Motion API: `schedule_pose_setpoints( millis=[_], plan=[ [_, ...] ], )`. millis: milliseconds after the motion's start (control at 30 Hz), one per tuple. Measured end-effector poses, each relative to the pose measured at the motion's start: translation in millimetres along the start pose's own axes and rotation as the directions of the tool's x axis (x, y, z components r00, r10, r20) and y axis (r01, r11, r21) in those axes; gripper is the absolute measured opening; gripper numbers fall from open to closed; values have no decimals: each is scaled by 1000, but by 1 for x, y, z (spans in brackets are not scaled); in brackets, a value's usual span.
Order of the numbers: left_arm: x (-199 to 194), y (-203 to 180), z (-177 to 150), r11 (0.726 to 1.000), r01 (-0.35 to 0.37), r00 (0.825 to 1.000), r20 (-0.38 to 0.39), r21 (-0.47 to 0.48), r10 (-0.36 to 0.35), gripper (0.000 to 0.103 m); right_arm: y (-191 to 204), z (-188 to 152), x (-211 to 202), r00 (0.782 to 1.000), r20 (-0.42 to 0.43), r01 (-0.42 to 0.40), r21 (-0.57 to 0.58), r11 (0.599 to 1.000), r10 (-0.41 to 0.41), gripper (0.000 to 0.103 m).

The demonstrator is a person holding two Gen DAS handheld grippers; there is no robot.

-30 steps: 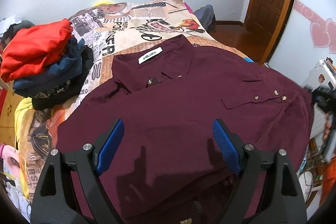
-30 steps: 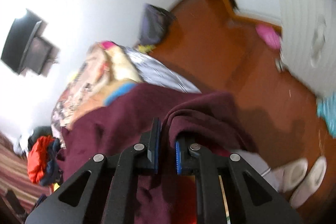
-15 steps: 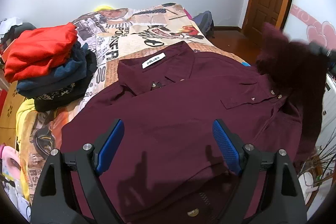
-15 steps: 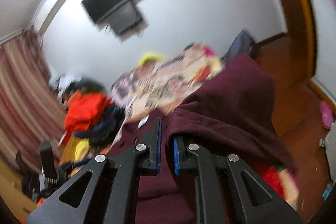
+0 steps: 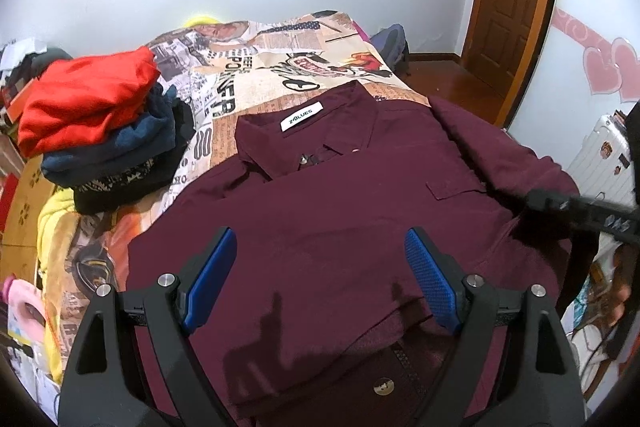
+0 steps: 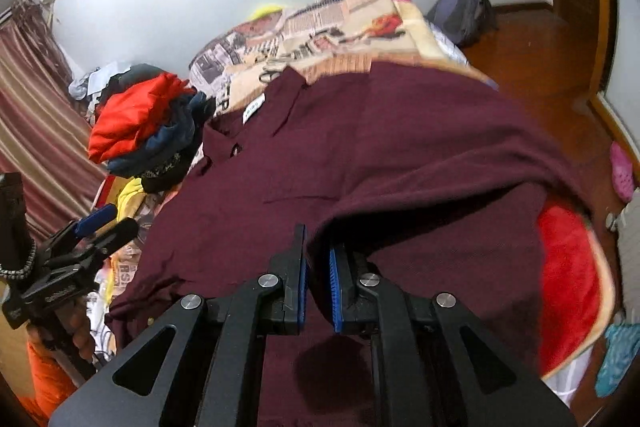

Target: Fold large clothes

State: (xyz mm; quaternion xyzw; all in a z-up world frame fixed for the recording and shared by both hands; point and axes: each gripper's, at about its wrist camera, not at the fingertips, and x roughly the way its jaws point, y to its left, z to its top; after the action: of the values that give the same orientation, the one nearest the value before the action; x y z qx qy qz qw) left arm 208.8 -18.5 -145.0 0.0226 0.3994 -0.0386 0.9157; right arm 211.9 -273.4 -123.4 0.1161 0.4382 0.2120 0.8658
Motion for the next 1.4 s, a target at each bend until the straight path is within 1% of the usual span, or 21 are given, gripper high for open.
schedule_pose_setpoints(
  millis=[100,167,200,267,300,333,400,467,533,600,633,733,800,867,933,1033,1167,1233,1300,1333,1400],
  plan=[
    [-3,-4,2,1000,-12,1000,19,13,12,86,2,7,-16,999,35,16,9,1000,-16,9],
    [-4,-6,3,1000,-11,1000,29,17,11,86,0,12,-30,997,70,32,18,999,-33,12],
    [-5,-8,5,1000,-10,999,33,19,9,86,1,14,-32,996,86,37,24,999,-39,15],
    [-5,-10,7,1000,-8,999,40,25,7,86,-4,19,-44,990,129,46,55,997,-53,25],
    [-5,-11,9,1000,-9,999,42,28,8,86,-7,20,-48,988,145,50,74,996,-60,35],
    [-5,-12,10,999,-10,999,45,30,9,86,-13,22,-54,983,167,57,104,993,-74,41],
    [-5,-14,11,999,-13,999,49,33,12,86,-21,24,-60,976,196,67,148,987,-96,44],
    [-4,-15,13,999,-14,999,52,33,12,86,-32,25,-62,972,204,75,196,978,-116,44],
    [-2,-17,13,999,-16,998,53,34,14,86,-44,26,-59,969,193,106,242,964,-155,47],
    [0,-18,13,999,-20,999,51,36,18,86,-58,25,-53,964,176,144,287,947,-200,47],
    [2,-18,13,999,-21,999,48,34,19,86,-64,24,-47,965,160,150,307,940,-206,47],
    [7,-19,12,999,-17,999,37,28,16,86,-85,21,-34,974,115,140,383,913,-197,47],
    [11,-18,12,1000,-15,1000,28,23,14,86,-104,15,-21,984,86,100,467,879,-158,47],
    [14,-18,12,1000,-14,1000,22,20,14,86,-120,9,-12,990,79,53,546,836,-115,47],
    [17,-18,11,1000,-18,1000,18,19,17,86,-131,5,-5,990,77,47,597,801,-116,47],
    [21,-17,12,1000,-14,1000,9,18,14,86,-144,3,5,991,66,45,645,763,-114,47],
    [28,-16,13,1000,-15,1000,-2,16,15,86,-157,8,16,994,57,32,677,736,-96,47],
    [31,-13,13,1000,-14,1000,-7,8,14,86,-165,9,27,998,44,7,703,711,-54,47],
    [34,-10,14,1000,-13,1000,-11,-5,13,86,-172,10,34,999,31,-8,721,693,-20,50],
    [36,-9,14,1000,-13,1000,-13,-11,12,86,-174,10,34,999,32,-10,717,697,-19,50],
    [37,-6,14,1000,-14,1000,-16,-23,13,86,-172,14,34,999,35,-3,696,719,-29,50]
  ],
)
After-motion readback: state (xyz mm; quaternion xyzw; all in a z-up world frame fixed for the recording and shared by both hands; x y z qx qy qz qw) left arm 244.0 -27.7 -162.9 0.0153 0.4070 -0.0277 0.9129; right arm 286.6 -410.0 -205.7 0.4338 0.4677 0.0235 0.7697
